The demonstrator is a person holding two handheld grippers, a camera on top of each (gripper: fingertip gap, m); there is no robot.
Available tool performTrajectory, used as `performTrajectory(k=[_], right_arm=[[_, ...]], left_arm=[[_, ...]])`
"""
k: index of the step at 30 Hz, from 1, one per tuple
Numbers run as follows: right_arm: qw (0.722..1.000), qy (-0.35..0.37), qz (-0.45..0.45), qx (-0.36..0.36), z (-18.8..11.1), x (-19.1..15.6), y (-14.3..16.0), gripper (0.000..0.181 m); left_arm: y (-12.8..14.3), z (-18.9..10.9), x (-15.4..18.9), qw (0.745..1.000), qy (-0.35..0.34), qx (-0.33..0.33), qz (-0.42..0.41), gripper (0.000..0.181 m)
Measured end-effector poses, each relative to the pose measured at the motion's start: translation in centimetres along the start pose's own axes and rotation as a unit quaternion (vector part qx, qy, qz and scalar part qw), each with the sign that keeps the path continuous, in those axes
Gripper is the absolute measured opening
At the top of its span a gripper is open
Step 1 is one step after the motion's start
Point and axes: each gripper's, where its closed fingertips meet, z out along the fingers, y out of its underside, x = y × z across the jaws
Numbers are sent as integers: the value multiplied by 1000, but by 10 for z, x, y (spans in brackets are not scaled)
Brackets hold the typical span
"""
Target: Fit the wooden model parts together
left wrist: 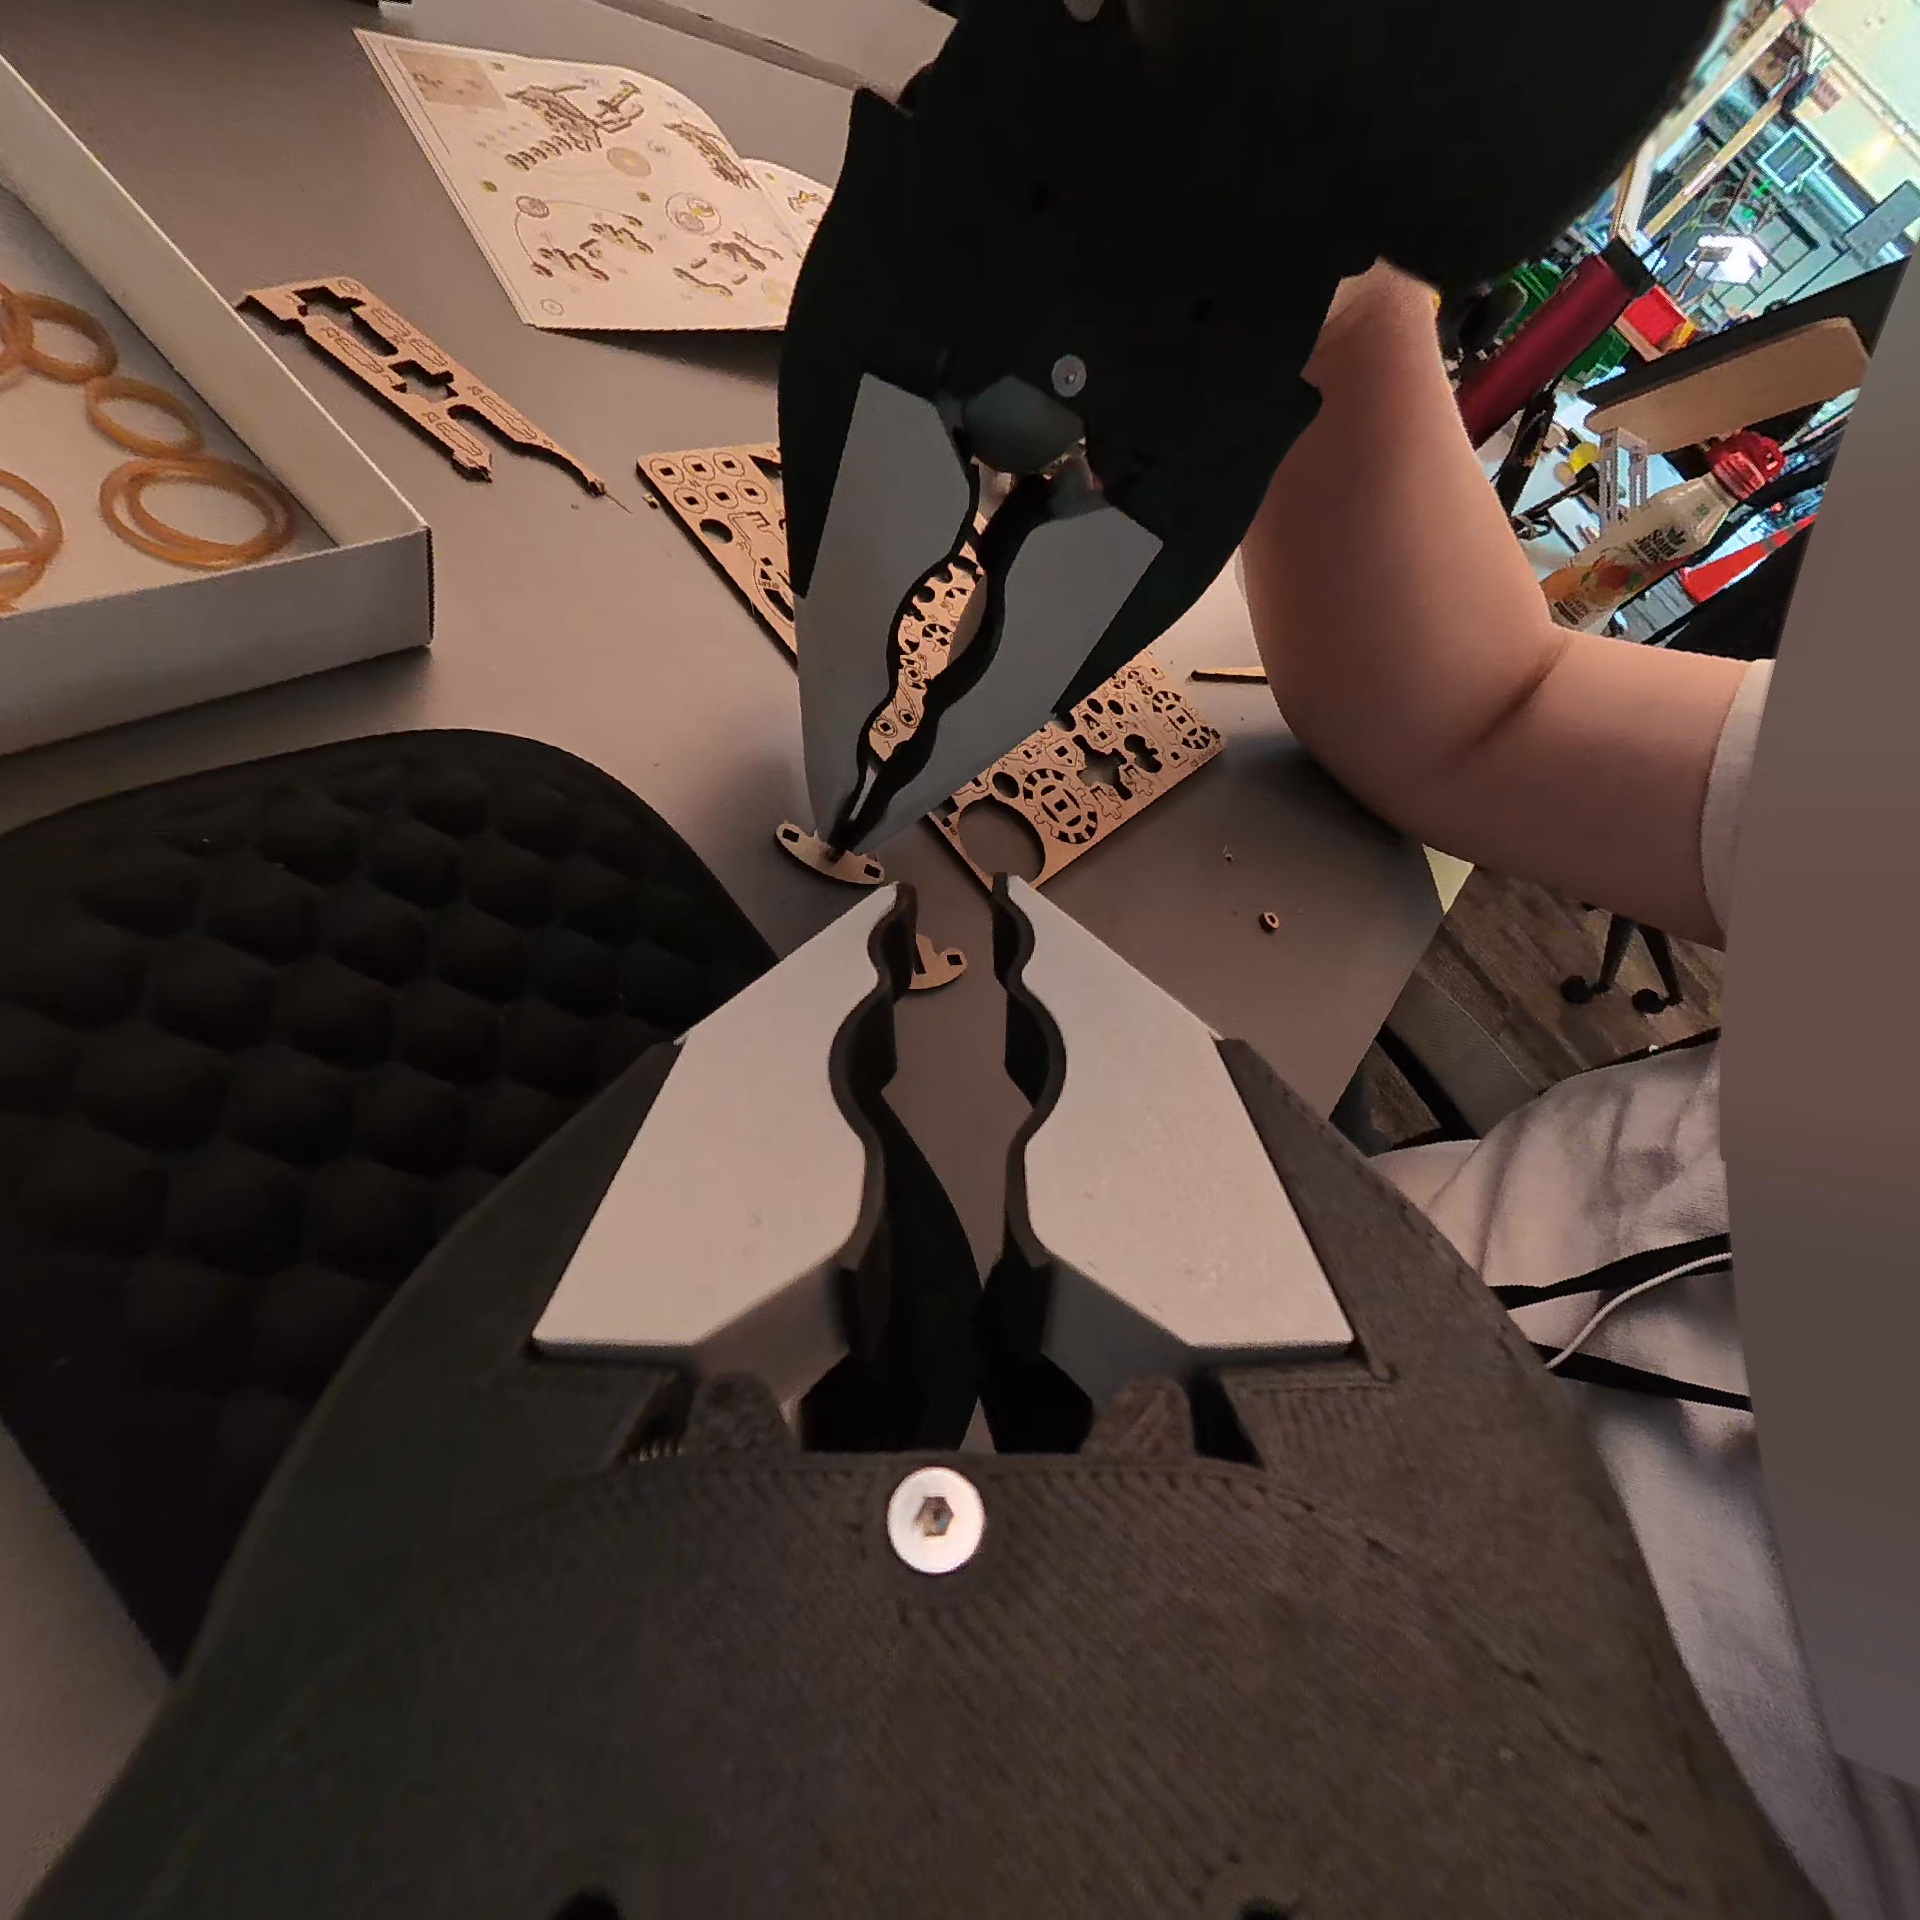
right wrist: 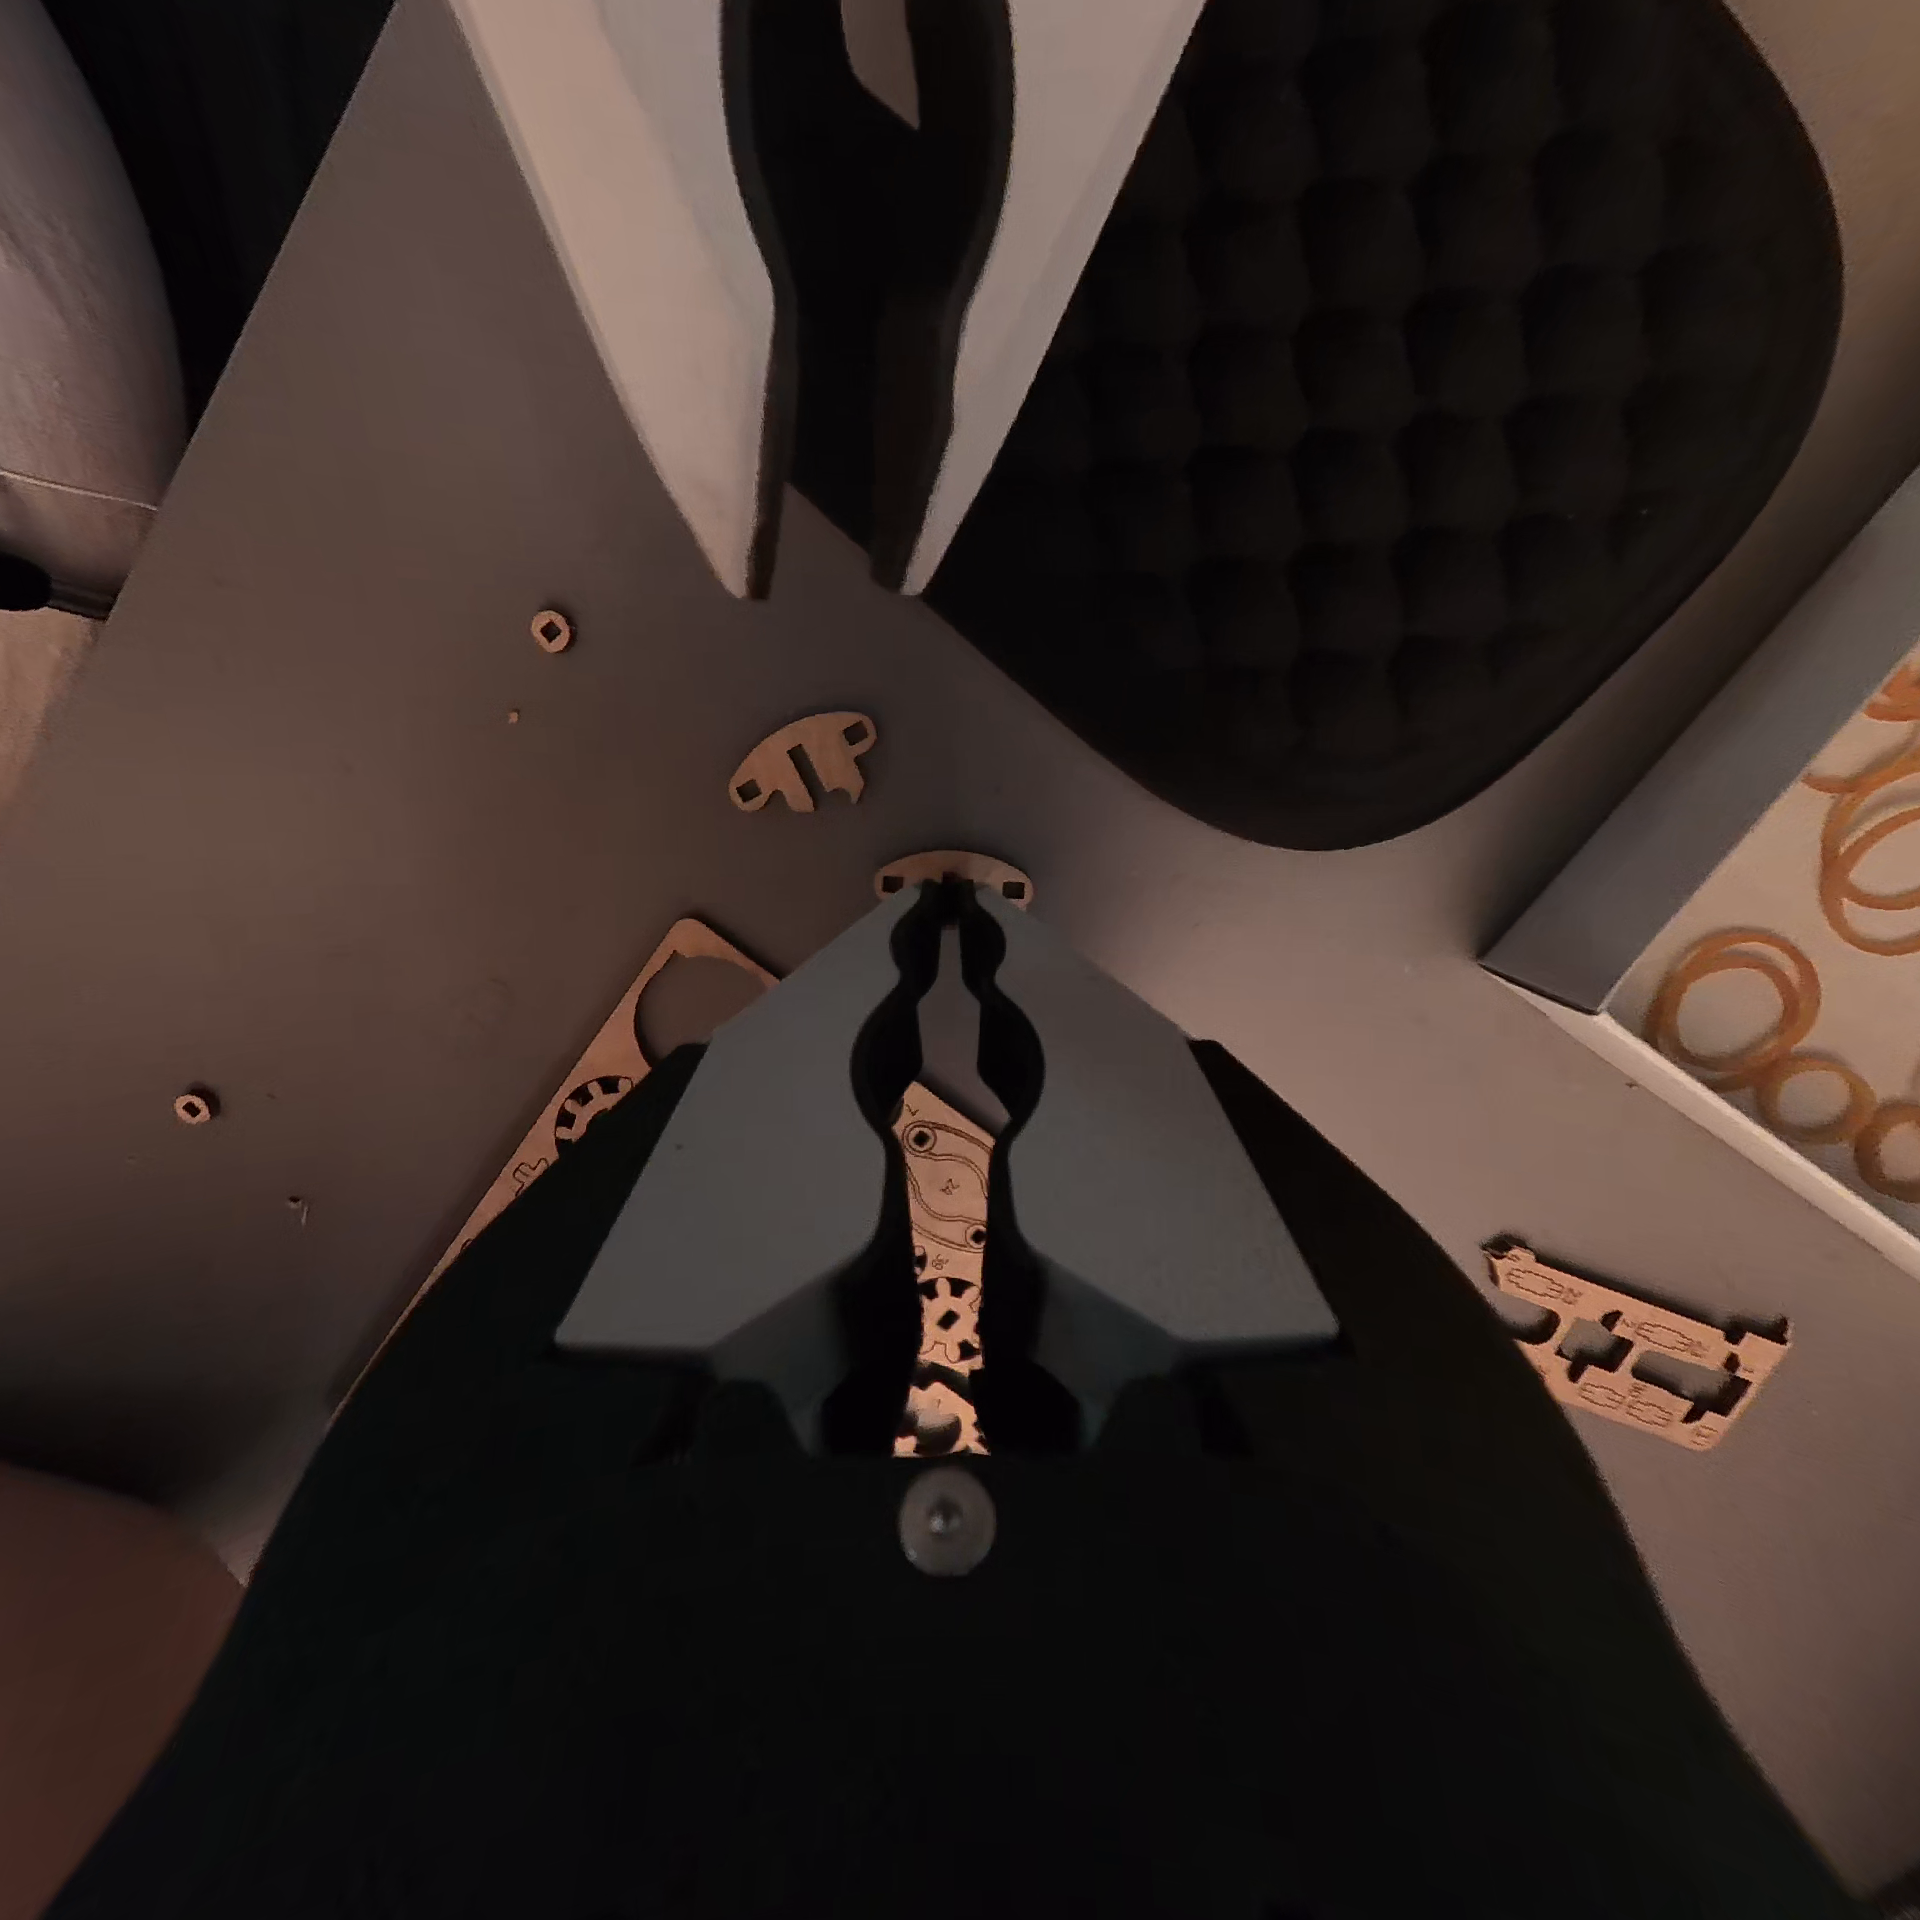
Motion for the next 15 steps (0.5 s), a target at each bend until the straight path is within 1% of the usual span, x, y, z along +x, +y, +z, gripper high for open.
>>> performTrajectory(k=[9, 15], right_arm=[[999, -12, 8, 34, -7, -1, 1, 1], [999, -16, 2, 46, -4, -1, 0, 1]], left_arm=[[-1, -2, 0, 1000, -3, 0, 0, 14], [0, 1, 1, 1000, -3, -2, 0, 14]])
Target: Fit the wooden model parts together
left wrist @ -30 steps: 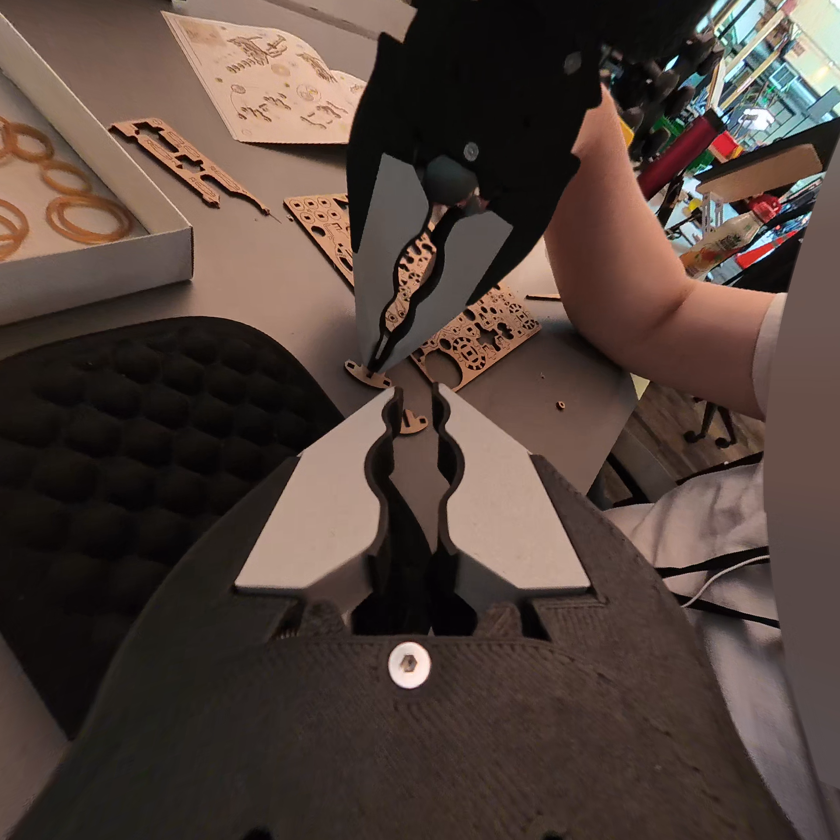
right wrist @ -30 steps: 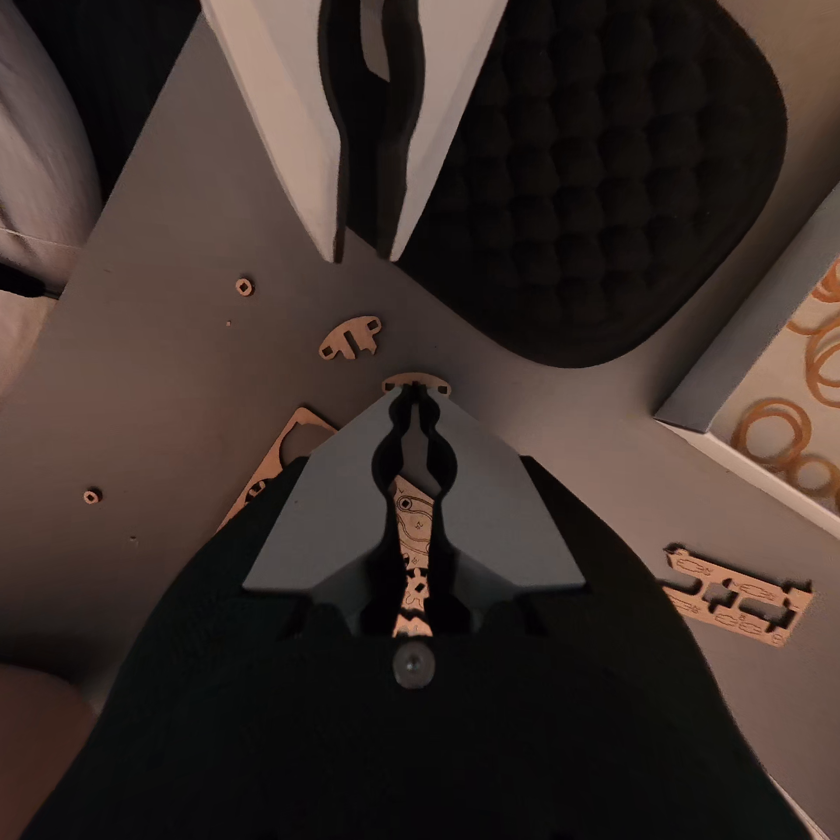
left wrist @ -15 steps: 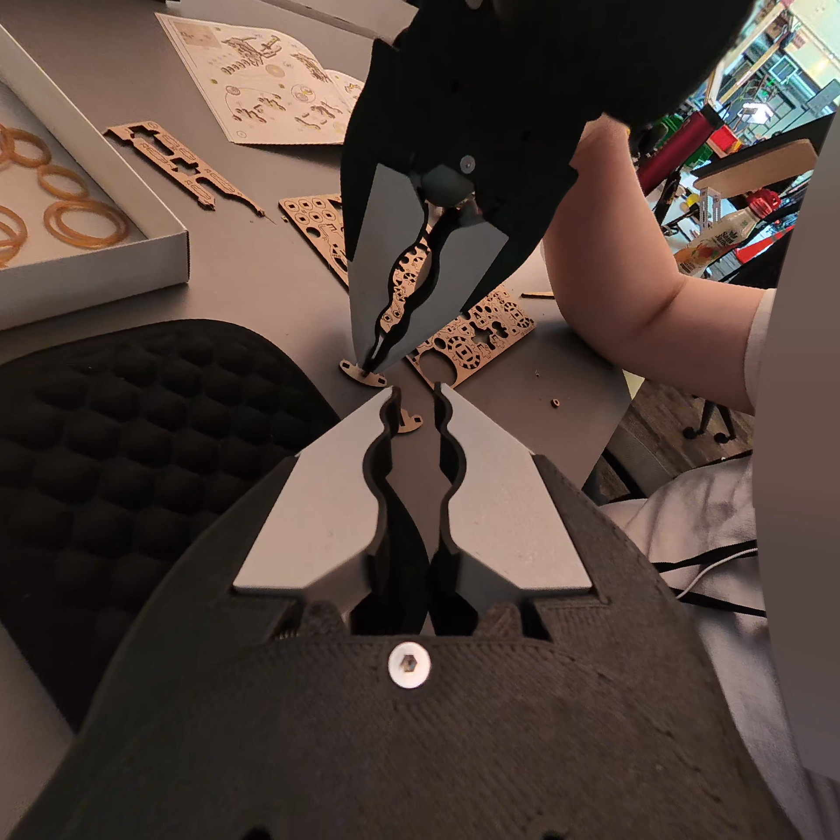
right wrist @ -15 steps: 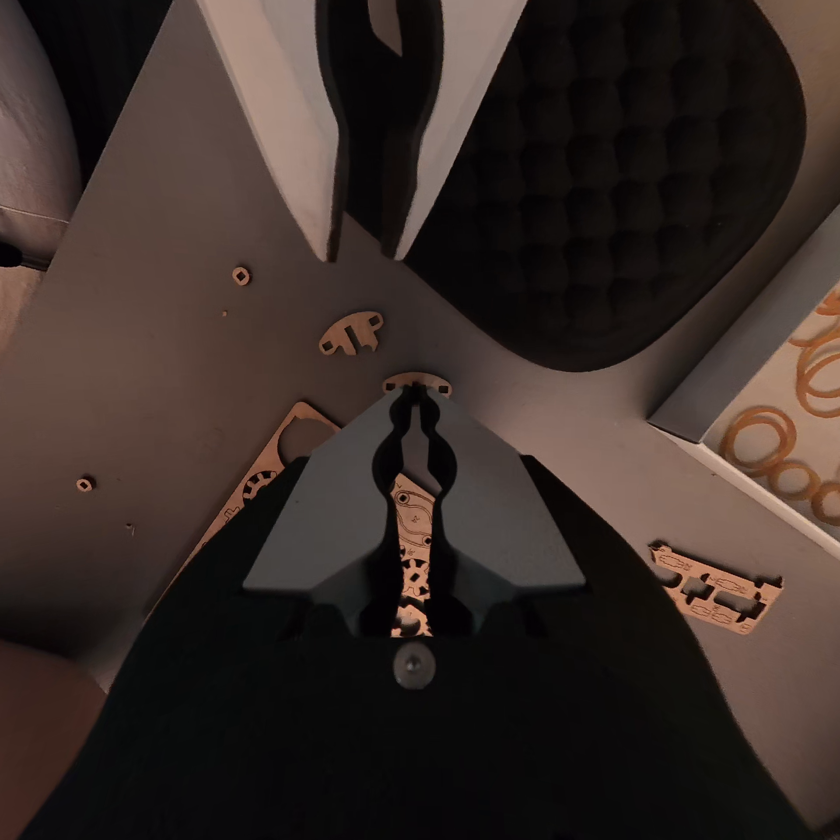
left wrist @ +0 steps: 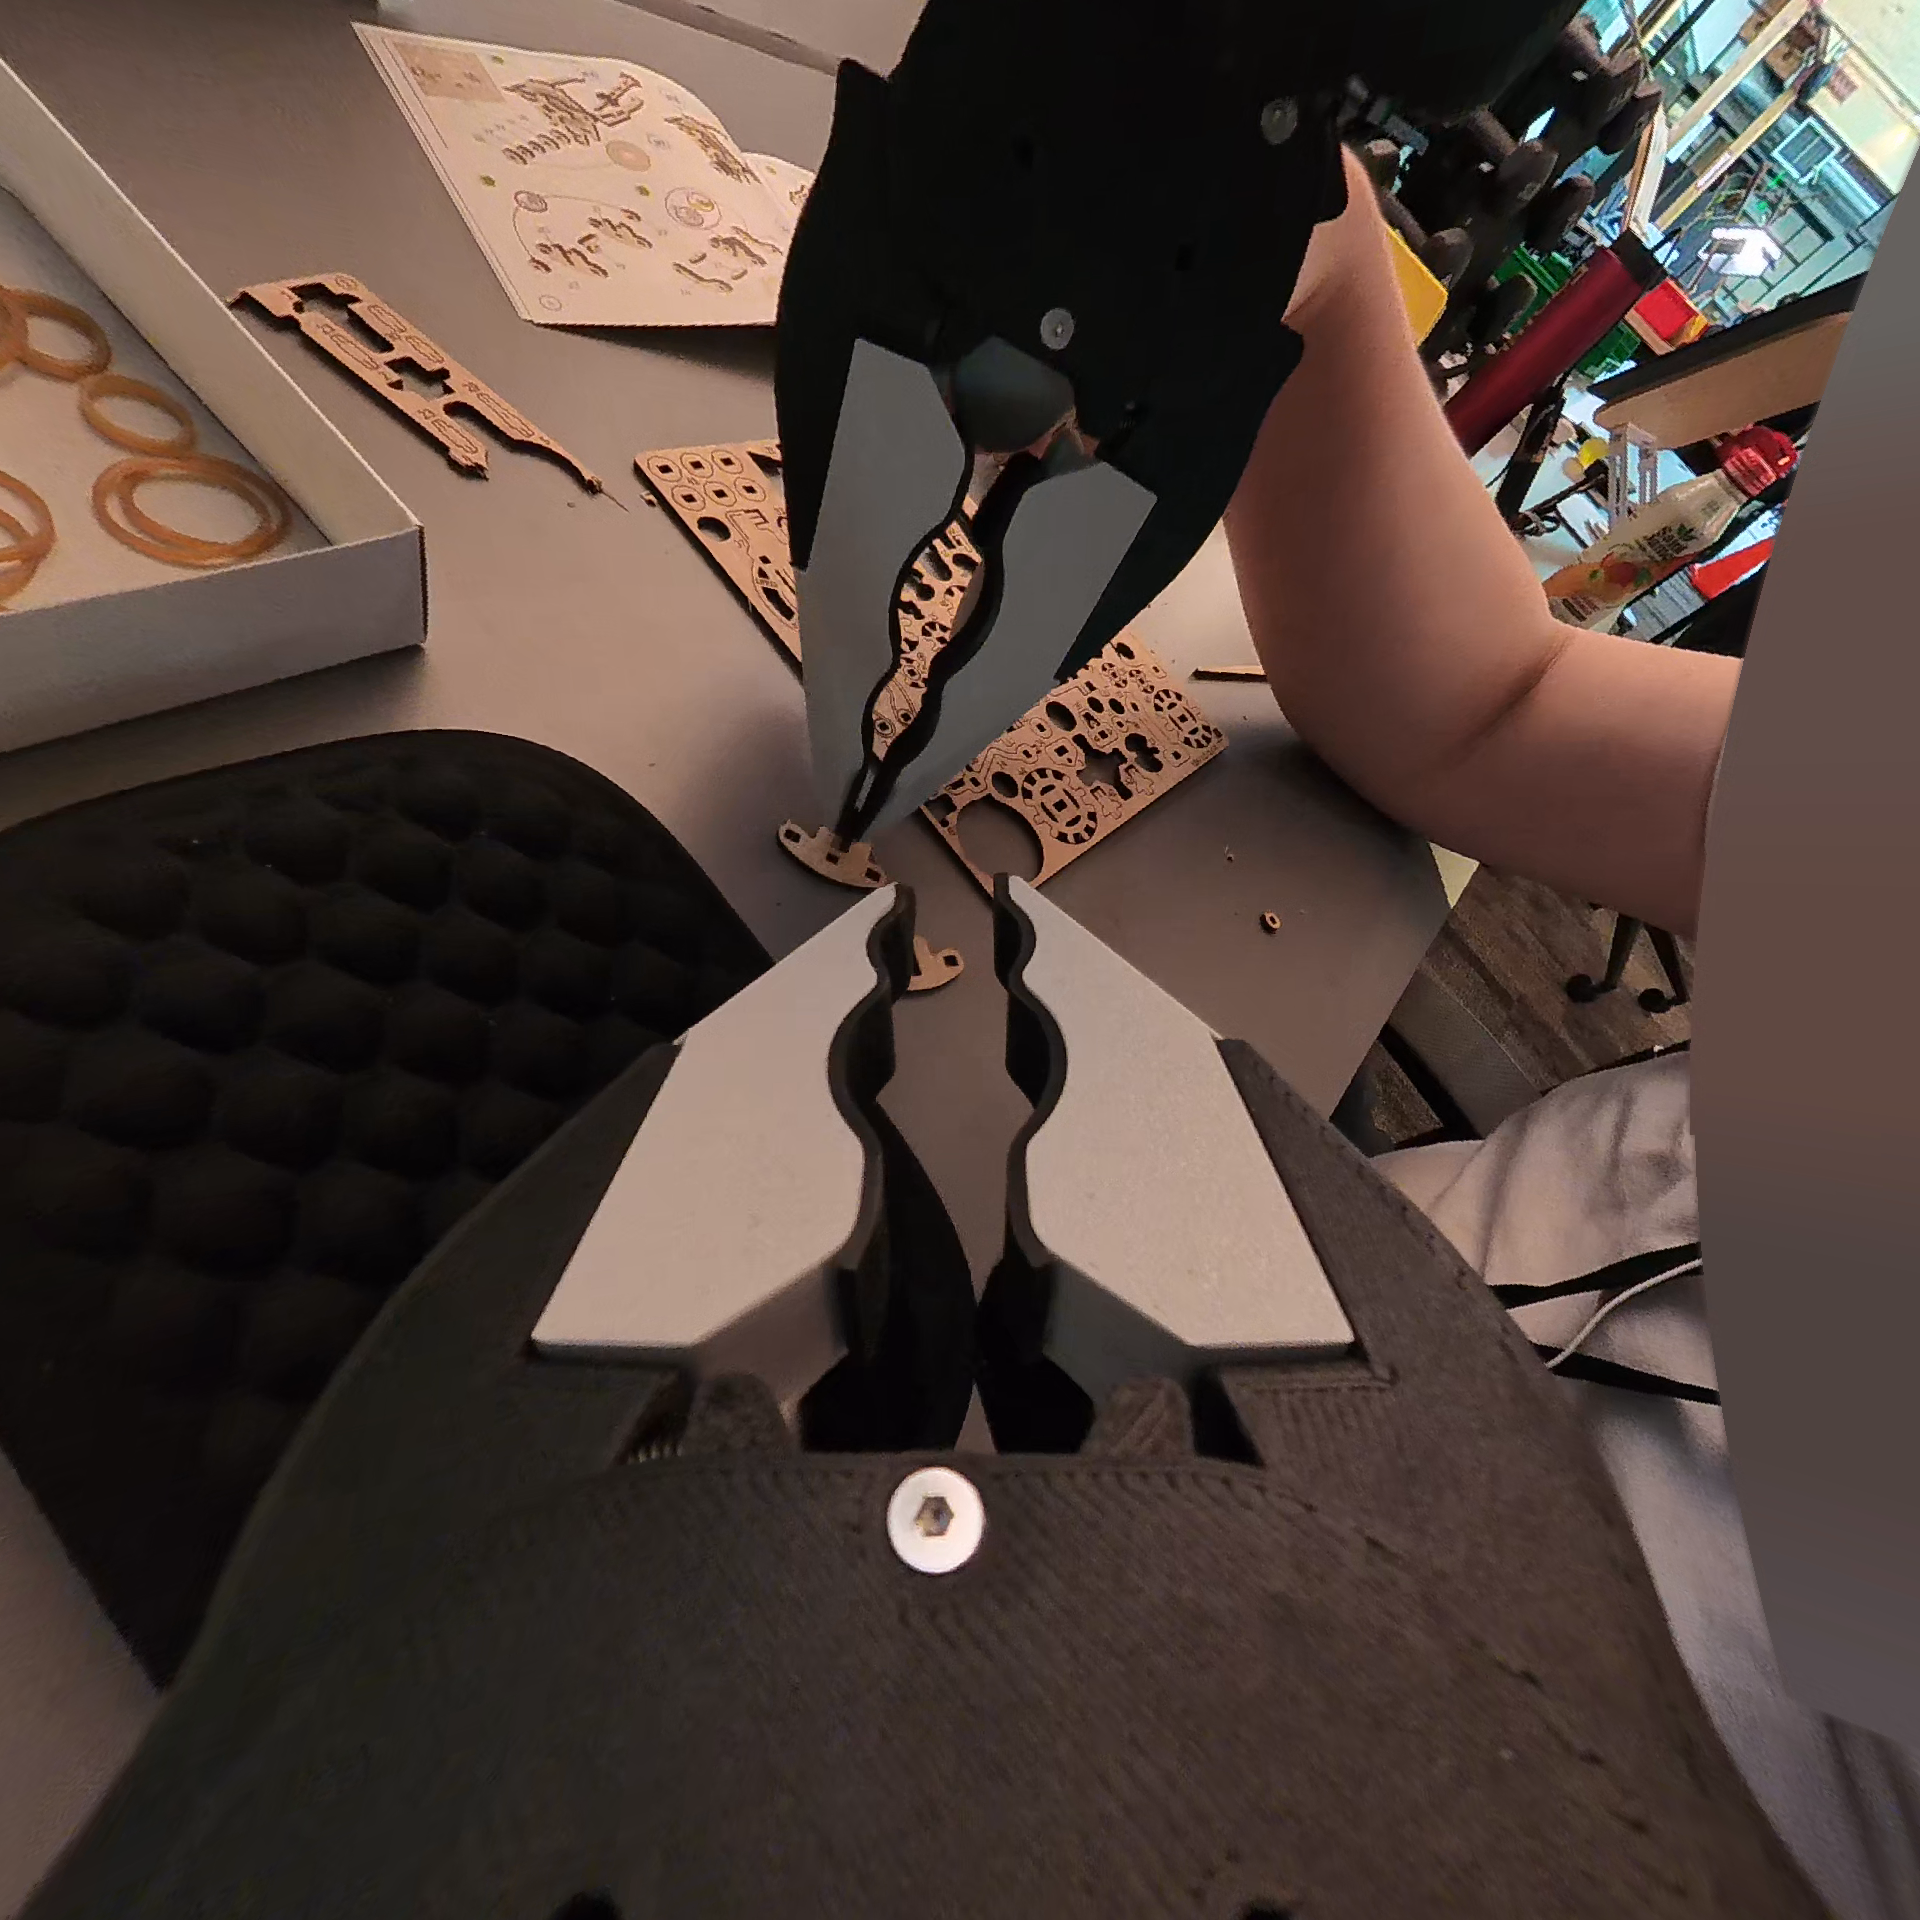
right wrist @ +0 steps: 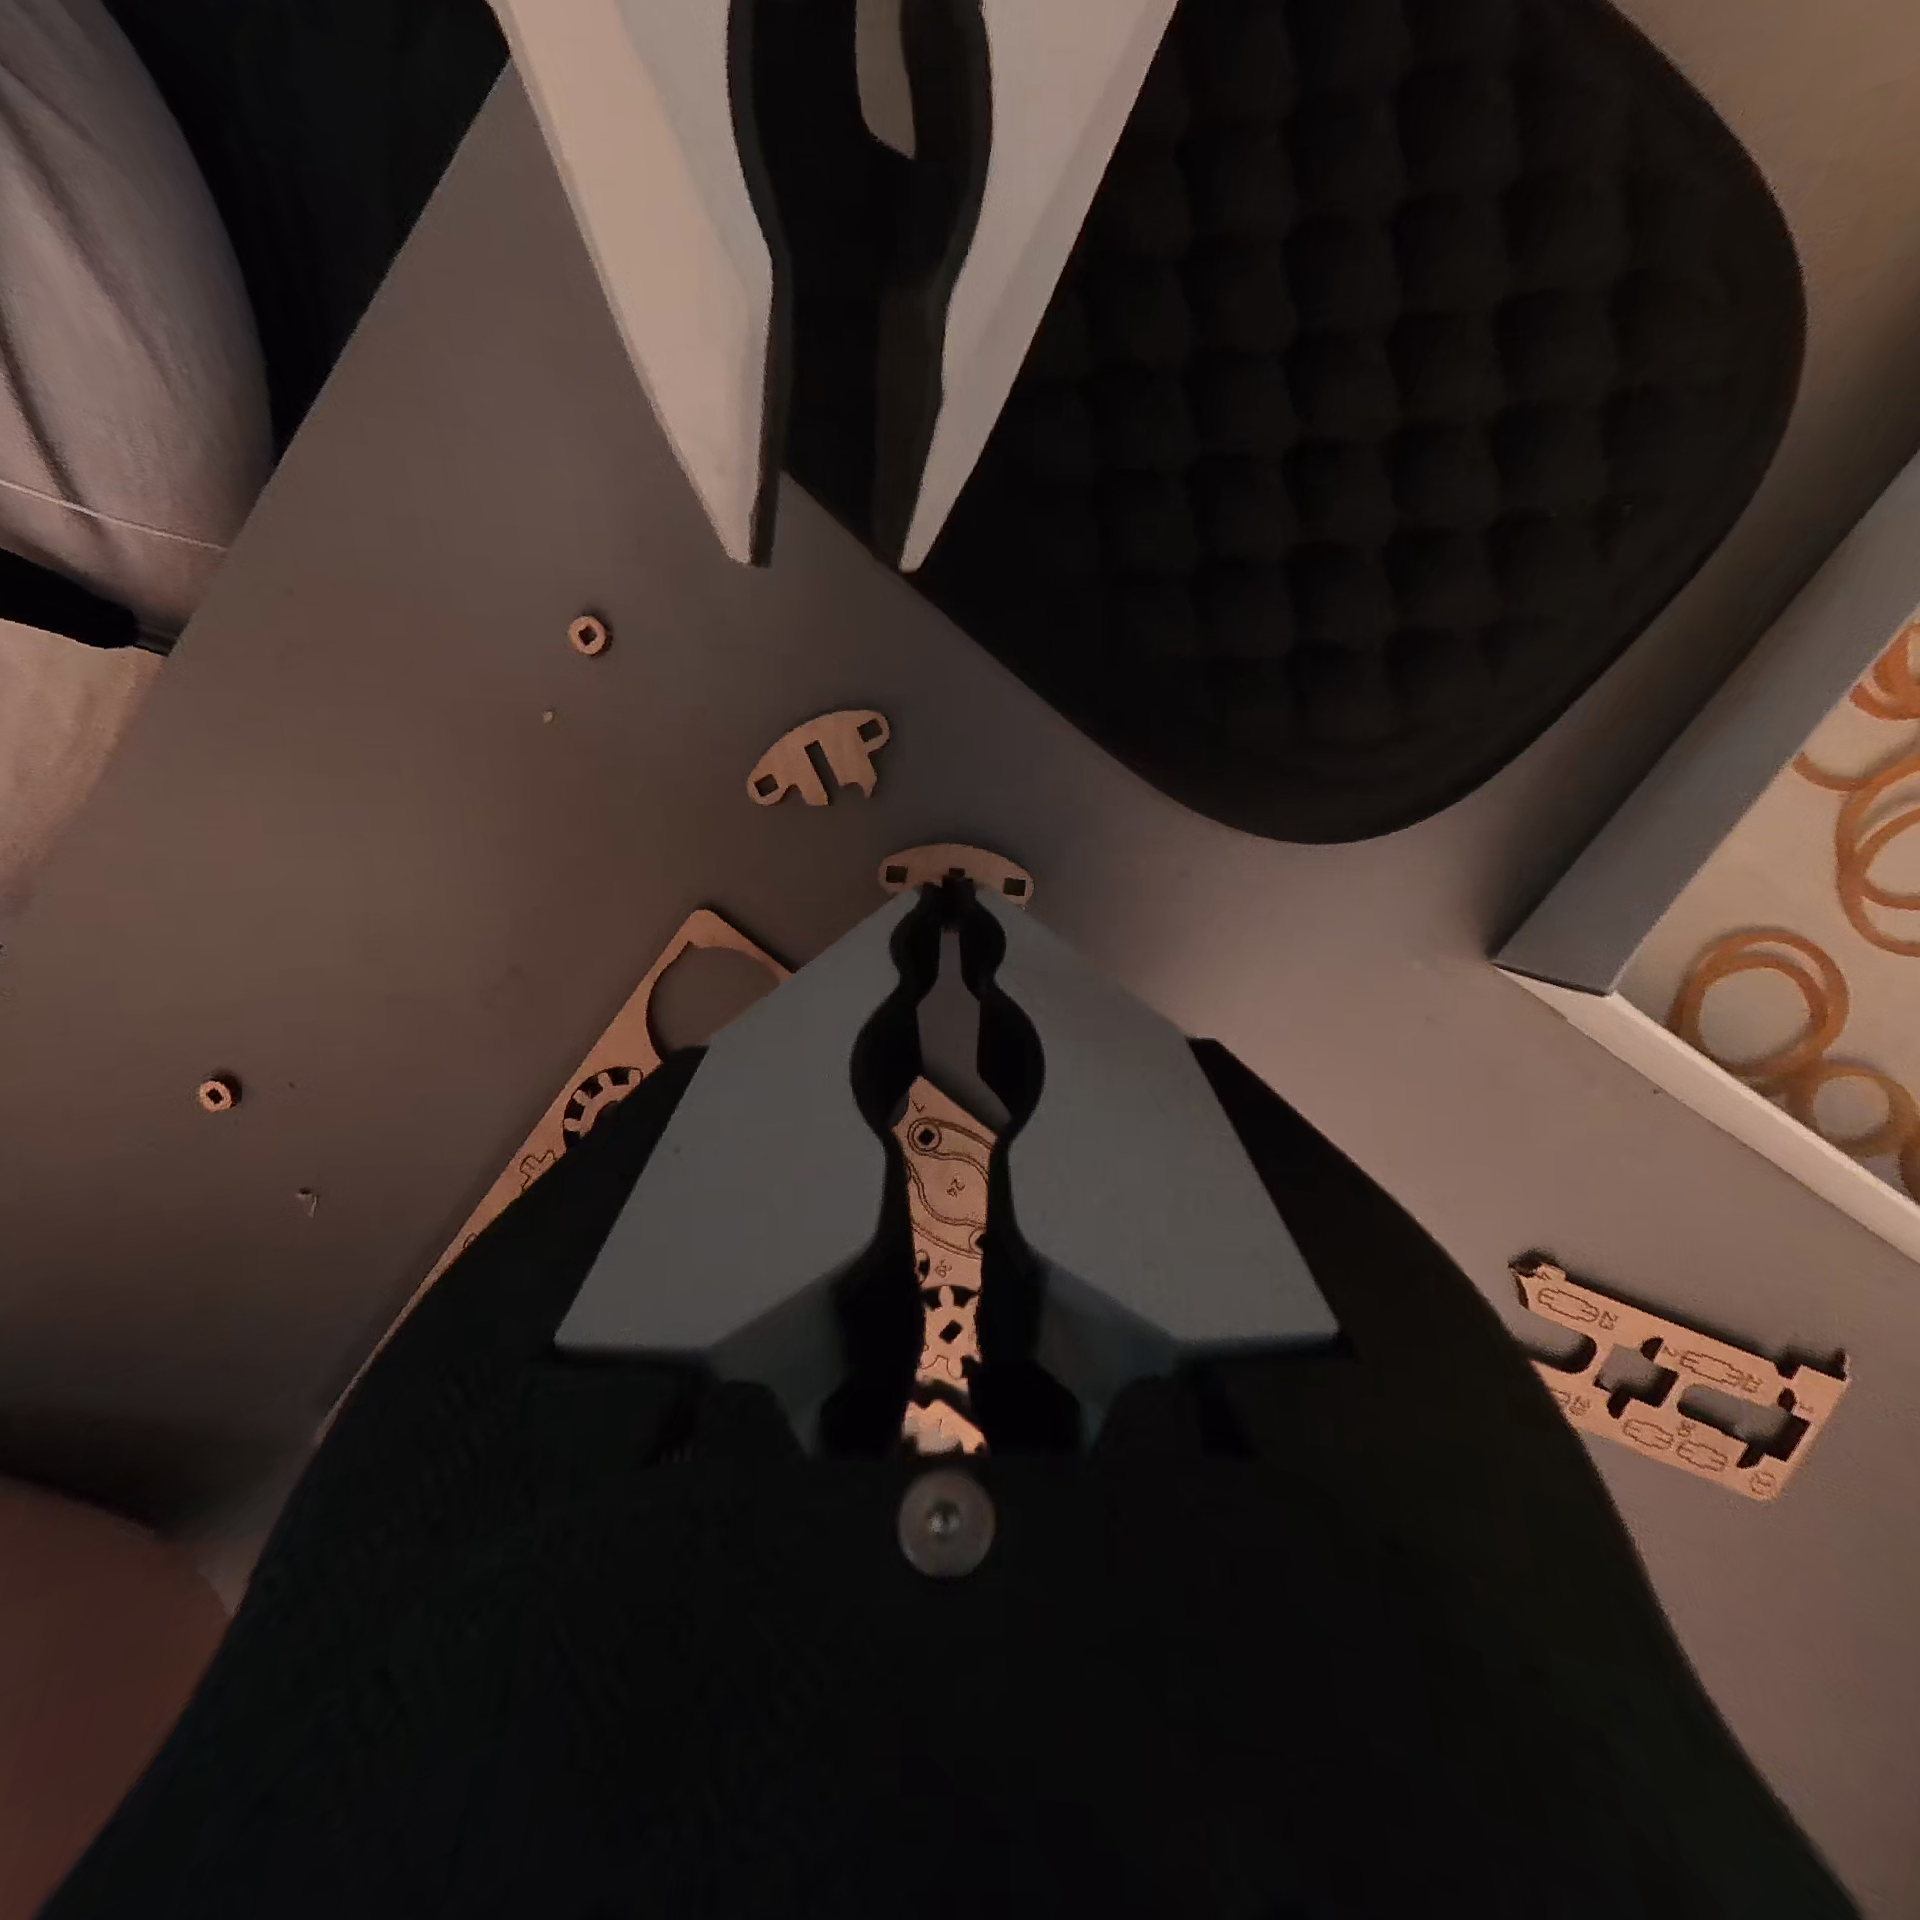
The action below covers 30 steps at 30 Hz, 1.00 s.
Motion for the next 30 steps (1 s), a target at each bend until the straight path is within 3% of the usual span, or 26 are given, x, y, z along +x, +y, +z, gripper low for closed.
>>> performTrajectory(k=[30], right_arm=[[997, 31, 10, -63, 4, 2, 2, 2]], left_arm=[[4, 5, 0, 1000, 4, -7, -6, 14]])
